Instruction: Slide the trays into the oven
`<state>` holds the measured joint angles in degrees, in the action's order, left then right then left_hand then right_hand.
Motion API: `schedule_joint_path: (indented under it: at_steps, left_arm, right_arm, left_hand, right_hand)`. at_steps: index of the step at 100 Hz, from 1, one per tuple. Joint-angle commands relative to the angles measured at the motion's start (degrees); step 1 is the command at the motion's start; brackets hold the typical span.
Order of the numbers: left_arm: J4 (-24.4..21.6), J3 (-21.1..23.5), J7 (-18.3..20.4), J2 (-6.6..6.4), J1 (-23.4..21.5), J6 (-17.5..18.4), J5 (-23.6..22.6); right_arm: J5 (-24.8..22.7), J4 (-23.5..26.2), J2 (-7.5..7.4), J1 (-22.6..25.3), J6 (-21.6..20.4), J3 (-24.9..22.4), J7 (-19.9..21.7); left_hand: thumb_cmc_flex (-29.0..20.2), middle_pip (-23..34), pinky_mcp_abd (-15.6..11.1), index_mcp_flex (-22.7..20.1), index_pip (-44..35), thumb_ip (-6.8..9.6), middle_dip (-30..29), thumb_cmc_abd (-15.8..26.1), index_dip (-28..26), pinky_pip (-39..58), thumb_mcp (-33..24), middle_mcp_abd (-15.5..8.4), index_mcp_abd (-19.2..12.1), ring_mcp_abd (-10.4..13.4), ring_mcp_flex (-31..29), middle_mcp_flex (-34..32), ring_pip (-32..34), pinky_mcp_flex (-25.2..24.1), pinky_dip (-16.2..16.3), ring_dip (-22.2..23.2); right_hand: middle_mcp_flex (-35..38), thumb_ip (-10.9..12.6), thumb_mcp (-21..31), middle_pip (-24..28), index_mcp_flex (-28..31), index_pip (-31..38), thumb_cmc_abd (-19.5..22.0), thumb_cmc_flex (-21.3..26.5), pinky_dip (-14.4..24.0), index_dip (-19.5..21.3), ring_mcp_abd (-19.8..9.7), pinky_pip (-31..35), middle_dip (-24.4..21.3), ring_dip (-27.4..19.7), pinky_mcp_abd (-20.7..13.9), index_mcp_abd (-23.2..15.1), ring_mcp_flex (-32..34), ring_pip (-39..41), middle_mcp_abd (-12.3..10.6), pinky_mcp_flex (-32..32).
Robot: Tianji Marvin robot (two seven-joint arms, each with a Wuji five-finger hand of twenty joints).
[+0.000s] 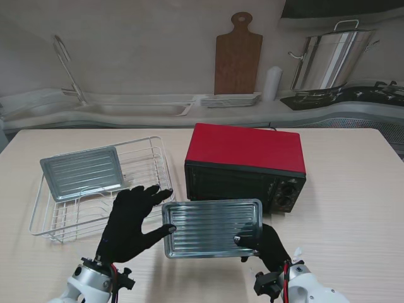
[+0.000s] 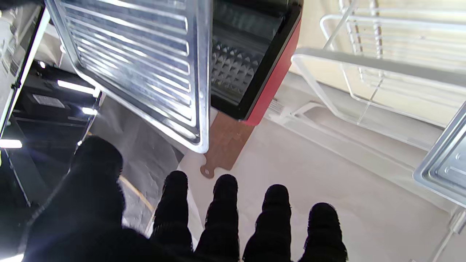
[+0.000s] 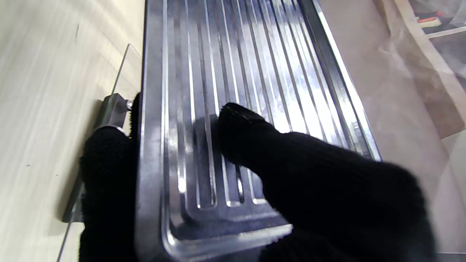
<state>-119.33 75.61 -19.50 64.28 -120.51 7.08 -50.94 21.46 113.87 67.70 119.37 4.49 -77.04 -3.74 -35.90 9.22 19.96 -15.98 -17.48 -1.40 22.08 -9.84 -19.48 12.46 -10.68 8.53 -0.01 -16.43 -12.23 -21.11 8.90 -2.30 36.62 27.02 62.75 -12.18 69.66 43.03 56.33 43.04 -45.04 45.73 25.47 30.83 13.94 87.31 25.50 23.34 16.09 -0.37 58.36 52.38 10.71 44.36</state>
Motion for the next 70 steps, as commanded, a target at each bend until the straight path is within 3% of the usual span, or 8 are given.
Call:
schedule_joint_path:
  at_steps: [1, 15, 43, 70]
  left_arm:
    - [-0.1, 0.4, 2.7, -0.24, -0.4, 0.0, 0.3]
    - [0.9, 0.1, 3.9, -0.46, 0.3, -0.5, 0.0]
    - [2.8, -1.5, 1.0, -0.08, 1.2, -0.6, 0.6]
    - [3.1, -1.9, -1.3, 0.09, 0.7, -0.7, -0.3]
  right_arm:
    - [0.4, 0.4, 0.47, 0.3, 0.7, -0.1, 1.1]
    - [1.5, 0.8, 0.70, -0.3, 4.6, -0.8, 1.1]
    - [8.0, 1.6, 1.87, -2.1, 13.0, -1.8, -0.8]
    - [12.0, 1.0, 3.31, -4.6, 17.5, -1.4, -5.3]
  left_hand:
    - [-0.9, -1.4, -1.6, -1.3, -0.6, 0.73, -1.4, 1.9, 0.1, -3.0, 1.7, -1.6, -1.8, 1.8, 1.3, -0.1, -1.6, -0.5, 0.2, -1.3]
    - [-1.4, -1.5, -1.9, -1.5, -0.6, 0.82, -1.4, 2.2, -0.1, -3.3, 2.0, -1.7, -1.8, 2.1, 1.5, -0.1, -1.6, -0.7, -0.1, -1.4]
    - [-2.1, -1.6, -2.0, -1.3, -0.4, 0.98, -1.3, 2.3, -0.4, -3.5, 2.2, -1.5, -1.7, 2.0, 1.5, -0.1, -1.5, -0.6, -0.2, -1.6]
    - [-2.4, -1.8, -2.0, -1.2, -0.2, 1.03, -1.4, 2.1, -0.4, -3.6, 2.3, -1.6, -1.8, 2.1, 1.8, 0.1, -1.6, -0.7, -0.3, -1.8]
  right_hand:
    - [1.2, 0.3, 4.2, 1.2, 3.7, 6.6, 3.9, 4.1, -0.8, 0.7, 1.9, 2.3, -0.8, 1.0, -2.0, -3.7, 3.1, 0.9, 1.1, 1.8]
    - [0.8, 0.7, 2.7, 2.1, 1.6, 8.1, 4.7, 3.8, -1.1, -2.8, 2.4, 2.7, -2.3, 1.0, -1.7, -2.7, 3.7, 1.0, 2.0, 2.7]
    - [0.2, 0.5, 2.1, 2.6, 0.3, 8.8, 5.3, 3.6, -1.3, -4.0, 2.7, 2.9, -2.8, 0.8, -1.2, -1.8, 4.3, 1.0, 2.8, 3.3]
    - [-0.5, 0.2, 1.9, 3.3, -0.2, 9.4, 5.9, 3.7, -1.5, -4.3, 2.7, 2.8, -3.2, 0.6, -1.0, -1.5, 3.7, 0.9, 3.0, 3.0]
